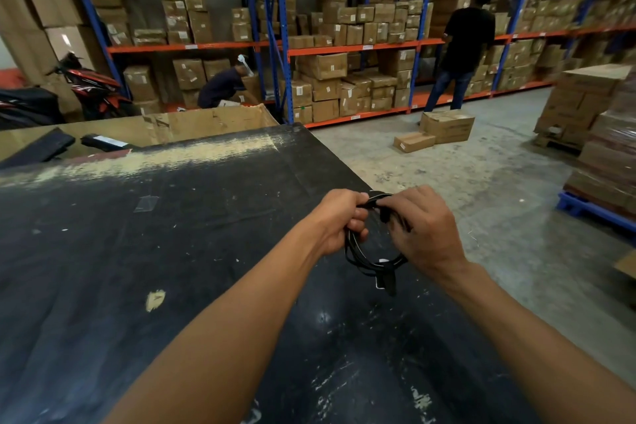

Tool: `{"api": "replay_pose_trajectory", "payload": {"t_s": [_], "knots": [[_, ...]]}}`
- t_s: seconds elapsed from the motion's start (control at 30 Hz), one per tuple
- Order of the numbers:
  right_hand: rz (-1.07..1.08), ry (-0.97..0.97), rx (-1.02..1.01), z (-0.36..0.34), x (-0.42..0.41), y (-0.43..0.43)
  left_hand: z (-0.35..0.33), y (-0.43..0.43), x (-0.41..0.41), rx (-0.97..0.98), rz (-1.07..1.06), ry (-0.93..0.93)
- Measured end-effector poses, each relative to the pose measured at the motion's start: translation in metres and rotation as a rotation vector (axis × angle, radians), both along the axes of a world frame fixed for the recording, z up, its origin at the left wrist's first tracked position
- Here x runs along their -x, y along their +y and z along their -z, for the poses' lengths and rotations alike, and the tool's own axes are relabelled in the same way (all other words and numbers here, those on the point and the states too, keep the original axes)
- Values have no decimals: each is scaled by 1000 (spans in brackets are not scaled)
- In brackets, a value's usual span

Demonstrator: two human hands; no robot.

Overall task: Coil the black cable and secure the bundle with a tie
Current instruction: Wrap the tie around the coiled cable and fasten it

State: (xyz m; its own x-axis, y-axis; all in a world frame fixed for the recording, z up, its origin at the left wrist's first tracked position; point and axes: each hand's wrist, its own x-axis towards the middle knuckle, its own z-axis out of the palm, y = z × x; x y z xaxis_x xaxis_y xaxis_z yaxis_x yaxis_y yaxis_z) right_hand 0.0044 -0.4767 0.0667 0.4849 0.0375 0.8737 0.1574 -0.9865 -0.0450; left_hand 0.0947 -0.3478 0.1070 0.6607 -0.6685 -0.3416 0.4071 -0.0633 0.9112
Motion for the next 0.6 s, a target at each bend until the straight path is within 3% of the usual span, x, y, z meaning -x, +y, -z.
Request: {"api": "replay_pose_trajectory", "payload": {"t_s": [0.33, 0.47, 0.6], "knots": [[-114, 264, -730, -42, -4, -6, 0, 4, 4, 4, 40, -417], [-156, 424, -791, -53, -3, -8, -1, 8, 5, 15, 56, -480], [-140, 344, -821, -54, -5, -2, -4, 7, 10, -2, 100, -346]]}}
